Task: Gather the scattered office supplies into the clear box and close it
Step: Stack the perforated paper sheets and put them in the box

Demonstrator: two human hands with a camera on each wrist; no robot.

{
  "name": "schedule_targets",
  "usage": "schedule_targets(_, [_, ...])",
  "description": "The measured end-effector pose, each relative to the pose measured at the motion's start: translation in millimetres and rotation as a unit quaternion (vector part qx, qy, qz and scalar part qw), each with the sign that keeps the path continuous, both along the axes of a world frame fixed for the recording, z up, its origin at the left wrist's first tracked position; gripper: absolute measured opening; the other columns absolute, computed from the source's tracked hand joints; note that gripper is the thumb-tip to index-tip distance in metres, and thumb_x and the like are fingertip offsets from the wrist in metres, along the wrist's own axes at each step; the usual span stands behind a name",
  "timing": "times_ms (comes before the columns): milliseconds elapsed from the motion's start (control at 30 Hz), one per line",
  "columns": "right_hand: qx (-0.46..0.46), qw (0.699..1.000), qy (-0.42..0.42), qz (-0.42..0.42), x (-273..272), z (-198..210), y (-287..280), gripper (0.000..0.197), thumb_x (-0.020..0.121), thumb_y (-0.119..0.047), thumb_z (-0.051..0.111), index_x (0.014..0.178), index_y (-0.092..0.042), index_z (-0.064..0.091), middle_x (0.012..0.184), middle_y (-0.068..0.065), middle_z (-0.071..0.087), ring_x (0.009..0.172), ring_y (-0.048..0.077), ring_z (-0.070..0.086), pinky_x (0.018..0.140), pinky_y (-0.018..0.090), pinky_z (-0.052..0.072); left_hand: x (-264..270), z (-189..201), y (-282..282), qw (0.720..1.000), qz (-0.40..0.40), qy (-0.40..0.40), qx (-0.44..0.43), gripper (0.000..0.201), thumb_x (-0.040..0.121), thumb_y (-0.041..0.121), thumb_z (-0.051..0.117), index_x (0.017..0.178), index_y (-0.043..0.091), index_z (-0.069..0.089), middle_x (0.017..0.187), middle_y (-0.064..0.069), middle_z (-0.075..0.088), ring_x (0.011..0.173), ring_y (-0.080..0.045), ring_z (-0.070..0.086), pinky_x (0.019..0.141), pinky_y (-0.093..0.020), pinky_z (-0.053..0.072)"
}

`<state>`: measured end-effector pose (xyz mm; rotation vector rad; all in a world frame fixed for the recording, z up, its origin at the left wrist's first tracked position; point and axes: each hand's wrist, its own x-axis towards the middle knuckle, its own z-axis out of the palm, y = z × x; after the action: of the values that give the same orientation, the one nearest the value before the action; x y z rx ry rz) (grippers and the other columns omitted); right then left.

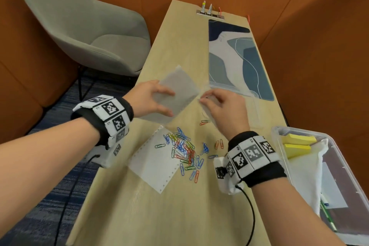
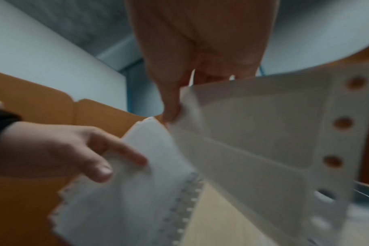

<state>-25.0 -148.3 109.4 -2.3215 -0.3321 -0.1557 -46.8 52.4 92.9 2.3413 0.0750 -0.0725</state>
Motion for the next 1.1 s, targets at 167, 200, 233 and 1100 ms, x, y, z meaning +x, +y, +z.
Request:
schedule_targets(167, [-0.077, 0.992, 0.024, 0.098, -7, 13, 28, 0.007, 0.079, -0.027, 0.068, 0.083, -0.026, 0.074, 0.089, -0.004, 0.074, 0.089, 0.015, 0.065, 0.078, 0.03, 0.049, -2, 4, -24, 0.997, -0.06, -0.049, -0.011, 0.046, 0.052, 0.026, 0.088, 0.094, 0.029, 0.069, 0.098, -0.006, 0.058, 0.097, -0.02, 0.056, 0.09, -0.032, 0.044])
schedule_targets(200, [-0.081, 0.99, 0.035, 0.112, -9, 14, 31, 0.007, 0.079, -0.027, 0.069, 0.083, -0.026, 0.074, 0.088, -0.003, 0.074, 0.089, 0.016, 0.065, 0.078, 0.031, 0.049, -3, 4, -27, 0.997, -0.064, -0.049, -0.02, 0.035, 0.053, 0.023, 0.087, 0.079, 0.033, 0.065, 0.09, -0.005, 0.056, 0.09, -0.02, 0.055, 0.084, -0.031, 0.044])
schedule_targets(233, [-0.089, 0.987, 0.045, 0.124, -8, 14, 34, 0.008, 0.079, -0.027, 0.069, 0.084, -0.026, 0.074, 0.088, -0.002, 0.074, 0.09, 0.016, 0.065, 0.078, 0.03, 0.049, -4, 5, -29, 0.997, -0.063, -0.041, -0.027, 0.034, 0.056, 0.019, 0.086, 0.066, 0.035, 0.059, 0.081, -0.002, 0.053, 0.082, -0.018, 0.053, 0.078, -0.029, 0.043])
schedule_targets(1100, [-0.408, 0.835, 0.099, 0.356, -69, -106, 50, 0.058, 0.071, -0.026, 0.073, 0.114, 0.0, 0.046, 0.12, 0.016, 0.042, 0.11, 0.03, 0.042, 0.087, 0.038, 0.042, -11, -15, 52, 0.974, 0.206, 0.021, -0.091, 0.021, 0.077, 0.029, 0.073, 0.085, 0.01, 0.07, 0.082, 0.0, 0.066, 0.072, -0.01, 0.061, 0.057, -0.018, 0.042])
